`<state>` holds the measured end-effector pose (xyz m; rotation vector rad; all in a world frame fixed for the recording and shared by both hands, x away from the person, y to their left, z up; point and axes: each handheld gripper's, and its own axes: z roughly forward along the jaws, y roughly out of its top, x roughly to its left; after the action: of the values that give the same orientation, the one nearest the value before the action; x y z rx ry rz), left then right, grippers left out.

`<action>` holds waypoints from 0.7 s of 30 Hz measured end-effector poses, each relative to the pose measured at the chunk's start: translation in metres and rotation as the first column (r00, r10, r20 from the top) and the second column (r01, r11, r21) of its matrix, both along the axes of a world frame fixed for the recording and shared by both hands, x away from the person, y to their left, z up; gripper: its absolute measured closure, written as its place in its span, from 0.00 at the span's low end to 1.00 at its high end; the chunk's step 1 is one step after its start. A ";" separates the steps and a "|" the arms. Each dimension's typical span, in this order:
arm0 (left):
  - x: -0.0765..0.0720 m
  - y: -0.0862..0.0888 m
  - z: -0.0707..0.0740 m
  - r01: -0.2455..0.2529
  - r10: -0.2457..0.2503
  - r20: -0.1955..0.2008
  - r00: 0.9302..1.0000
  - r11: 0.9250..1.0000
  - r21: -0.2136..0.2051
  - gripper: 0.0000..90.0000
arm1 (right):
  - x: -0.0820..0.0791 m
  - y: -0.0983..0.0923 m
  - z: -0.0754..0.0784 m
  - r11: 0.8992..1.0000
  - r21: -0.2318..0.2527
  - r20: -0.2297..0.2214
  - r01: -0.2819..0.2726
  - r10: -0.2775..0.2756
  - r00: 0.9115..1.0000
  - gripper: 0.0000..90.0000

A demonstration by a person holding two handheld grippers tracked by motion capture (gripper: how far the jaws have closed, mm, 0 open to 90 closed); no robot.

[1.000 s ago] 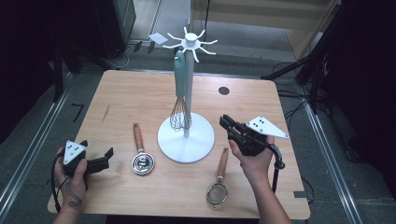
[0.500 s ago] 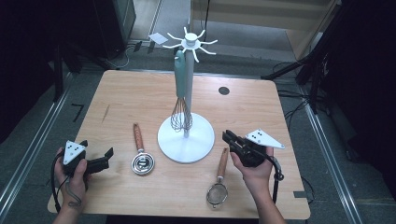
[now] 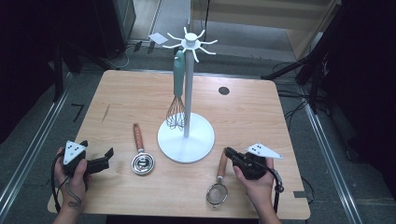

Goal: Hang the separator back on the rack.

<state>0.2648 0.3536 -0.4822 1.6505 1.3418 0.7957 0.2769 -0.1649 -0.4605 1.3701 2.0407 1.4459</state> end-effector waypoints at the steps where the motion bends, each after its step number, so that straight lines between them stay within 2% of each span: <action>1: 0.000 0.000 0.000 0.000 0.000 0.000 1.000 1.000 0.000 0.00 | 0.000 0.000 0.000 1.000 0.000 0.000 0.000 0.000 1.000 0.99; 3: 0.000 0.000 0.000 0.000 0.000 0.000 1.000 1.000 0.000 0.00 | -0.004 -0.001 -0.006 1.000 -0.008 -0.030 0.006 -0.006 1.000 0.99; 4: 0.000 0.000 0.000 0.001 -0.001 0.000 1.000 1.000 0.000 0.00 | -0.004 -0.001 -0.006 1.000 -0.008 -0.030 0.006 -0.006 1.000 0.99; 9: 0.000 0.000 0.000 0.005 -0.005 -0.004 1.000 1.000 -0.001 0.00 | -0.009 -0.004 -0.015 0.999 0.011 -0.110 0.041 -0.040 0.993 0.88; 12: 0.000 0.000 0.000 0.004 -0.004 -0.004 1.000 1.000 -0.001 0.00 | -0.008 -0.003 -0.017 0.998 0.051 -0.187 0.049 -0.038 0.982 0.75; 14: 0.000 0.001 0.000 0.005 -0.005 -0.004 1.000 1.000 -0.002 0.00 | -0.007 -0.001 -0.020 0.997 0.055 -0.230 0.062 -0.048 0.972 0.69; 16: 0.000 0.001 0.000 0.006 -0.006 -0.006 1.000 1.000 -0.003 0.00 | -0.006 0.001 -0.022 0.997 0.041 -0.259 0.064 -0.051 0.965 0.67; 17: 0.000 0.000 0.000 0.005 -0.005 -0.006 1.000 1.000 -0.002 0.00 | -0.005 0.002 -0.023 0.998 0.032 -0.263 0.061 -0.050 0.964 0.66; 18: 0.000 0.000 0.000 0.005 -0.005 -0.005 1.000 1.000 -0.002 0.00 | -0.005 0.004 -0.024 0.998 0.012 -0.280 0.065 -0.059 0.958 0.66; 19: 0.000 0.000 0.000 0.005 -0.005 -0.006 1.000 1.000 -0.001 0.00 | -0.005 0.004 -0.024 0.998 0.012 -0.280 0.065 -0.059 0.958 0.66; 21: 0.000 0.000 0.000 0.005 -0.005 -0.006 1.000 1.000 -0.002 0.00 | -0.004 0.005 -0.025 0.998 -0.001 -0.296 0.070 -0.067 0.953 0.65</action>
<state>0.2650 0.3540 -0.4821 1.6554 1.3415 0.7871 0.2731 -0.1595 -0.4854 1.7345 2.1362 1.2868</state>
